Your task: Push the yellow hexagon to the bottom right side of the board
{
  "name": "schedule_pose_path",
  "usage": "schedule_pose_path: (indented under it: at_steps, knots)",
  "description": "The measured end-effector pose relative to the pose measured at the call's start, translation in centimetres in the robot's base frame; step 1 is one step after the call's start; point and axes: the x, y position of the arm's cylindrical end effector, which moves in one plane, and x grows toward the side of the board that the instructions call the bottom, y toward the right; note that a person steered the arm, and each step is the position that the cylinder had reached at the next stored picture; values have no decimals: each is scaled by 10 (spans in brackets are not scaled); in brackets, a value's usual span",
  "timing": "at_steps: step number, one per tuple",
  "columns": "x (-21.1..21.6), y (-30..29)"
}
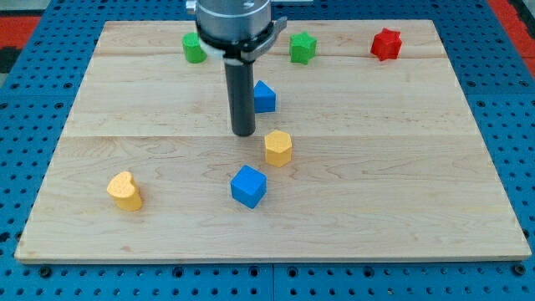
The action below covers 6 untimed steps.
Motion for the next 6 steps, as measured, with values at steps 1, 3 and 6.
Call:
schedule_pose_path:
  at_steps: [1,3,6]
  knots:
    - [18,41]
    - [19,124]
    - [5,52]
